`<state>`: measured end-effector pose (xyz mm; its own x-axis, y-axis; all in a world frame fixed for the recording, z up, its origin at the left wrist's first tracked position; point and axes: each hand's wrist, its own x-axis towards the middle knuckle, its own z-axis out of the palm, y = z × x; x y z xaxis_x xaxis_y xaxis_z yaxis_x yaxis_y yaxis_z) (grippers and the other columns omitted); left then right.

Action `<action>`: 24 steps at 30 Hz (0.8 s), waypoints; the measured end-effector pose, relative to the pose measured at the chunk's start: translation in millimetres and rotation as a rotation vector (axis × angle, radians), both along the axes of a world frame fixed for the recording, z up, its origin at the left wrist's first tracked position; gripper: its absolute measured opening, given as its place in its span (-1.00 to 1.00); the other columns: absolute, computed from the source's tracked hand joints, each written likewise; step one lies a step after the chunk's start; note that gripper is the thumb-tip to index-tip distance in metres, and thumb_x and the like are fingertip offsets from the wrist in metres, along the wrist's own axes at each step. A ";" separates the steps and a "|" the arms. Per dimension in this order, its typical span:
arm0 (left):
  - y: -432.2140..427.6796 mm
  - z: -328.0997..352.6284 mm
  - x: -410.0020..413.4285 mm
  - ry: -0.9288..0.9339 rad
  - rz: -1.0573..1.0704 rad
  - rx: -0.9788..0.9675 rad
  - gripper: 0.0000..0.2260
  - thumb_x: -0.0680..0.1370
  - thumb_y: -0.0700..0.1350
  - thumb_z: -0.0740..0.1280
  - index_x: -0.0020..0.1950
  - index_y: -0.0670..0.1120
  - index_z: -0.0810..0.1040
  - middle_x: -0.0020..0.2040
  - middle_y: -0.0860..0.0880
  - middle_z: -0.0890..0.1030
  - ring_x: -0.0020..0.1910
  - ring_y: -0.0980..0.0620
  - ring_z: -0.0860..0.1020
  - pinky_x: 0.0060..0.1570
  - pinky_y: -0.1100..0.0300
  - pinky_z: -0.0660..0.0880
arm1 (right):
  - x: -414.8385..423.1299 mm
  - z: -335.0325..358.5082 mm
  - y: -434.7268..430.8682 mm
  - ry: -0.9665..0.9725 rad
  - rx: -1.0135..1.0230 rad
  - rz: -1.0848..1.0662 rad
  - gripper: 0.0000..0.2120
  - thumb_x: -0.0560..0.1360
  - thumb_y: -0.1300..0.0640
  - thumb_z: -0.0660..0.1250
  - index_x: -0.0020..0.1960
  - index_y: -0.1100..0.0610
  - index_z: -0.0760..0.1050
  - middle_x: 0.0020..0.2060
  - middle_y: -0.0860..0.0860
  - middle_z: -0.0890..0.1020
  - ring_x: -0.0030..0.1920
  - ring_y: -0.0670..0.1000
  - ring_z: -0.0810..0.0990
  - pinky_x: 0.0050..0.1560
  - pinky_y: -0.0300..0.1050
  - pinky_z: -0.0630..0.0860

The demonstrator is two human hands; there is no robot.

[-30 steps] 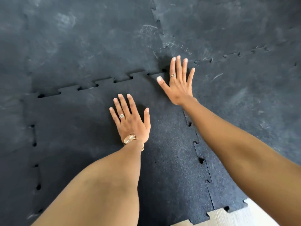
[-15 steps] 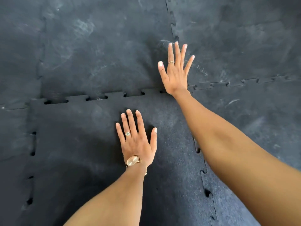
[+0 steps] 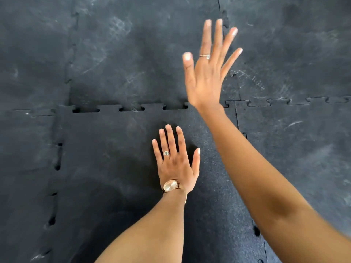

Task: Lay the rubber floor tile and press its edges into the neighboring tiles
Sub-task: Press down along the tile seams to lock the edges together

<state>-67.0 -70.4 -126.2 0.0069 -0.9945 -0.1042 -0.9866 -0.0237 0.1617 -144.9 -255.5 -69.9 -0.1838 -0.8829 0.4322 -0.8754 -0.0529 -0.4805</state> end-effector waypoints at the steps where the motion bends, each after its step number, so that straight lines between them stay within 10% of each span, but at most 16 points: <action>1: -0.3 0.0 0.3 0.001 0.003 -0.005 -0.34 0.62 0.22 -0.03 0.60 -0.15 0.04 0.60 -0.21 0.03 0.59 -0.20 0.00 0.52 -0.20 -0.04 | 11.3 -7.2 1.6 0.094 0.066 -0.016 -0.32 0.60 -0.23 -0.06 0.57 0.18 0.07 0.57 0.17 0.08 0.55 0.29 -0.10 0.45 0.32 -0.37; 6: -0.6 5.5 1.4 -0.012 -0.025 0.006 -0.34 0.58 0.18 -0.06 0.59 -0.16 0.07 0.60 -0.24 0.03 0.58 -0.21 0.01 0.51 -0.21 -0.02 | 21.0 -56.1 -1.0 0.299 0.539 -0.067 -0.25 0.58 -0.34 -0.20 0.60 0.10 -0.11 0.59 0.09 -0.11 0.56 0.21 -0.23 0.39 0.51 -0.24; 18: -0.9 6.5 2.5 0.026 -0.025 0.010 -0.36 0.61 0.16 -0.21 0.59 -0.16 0.07 0.60 -0.23 0.03 0.58 -0.21 0.01 0.50 -0.21 0.01 | 19.4 -52.7 -5.8 0.274 0.631 0.007 -0.23 0.55 -0.38 -0.24 0.59 0.07 -0.22 0.59 0.05 -0.16 0.53 0.21 -0.35 0.35 0.52 -0.34; 24: -2.1 2.0 1.9 0.015 -0.007 0.006 -0.34 0.61 0.22 0.05 0.59 -0.16 0.09 0.59 -0.22 0.08 0.58 -0.21 0.05 0.51 -0.21 -0.01 | 2.5 -1.3 -37.6 0.217 0.527 0.090 -0.29 0.58 -0.35 -0.14 0.48 0.12 0.29 0.37 0.15 0.39 0.48 0.21 0.18 0.38 0.52 -0.27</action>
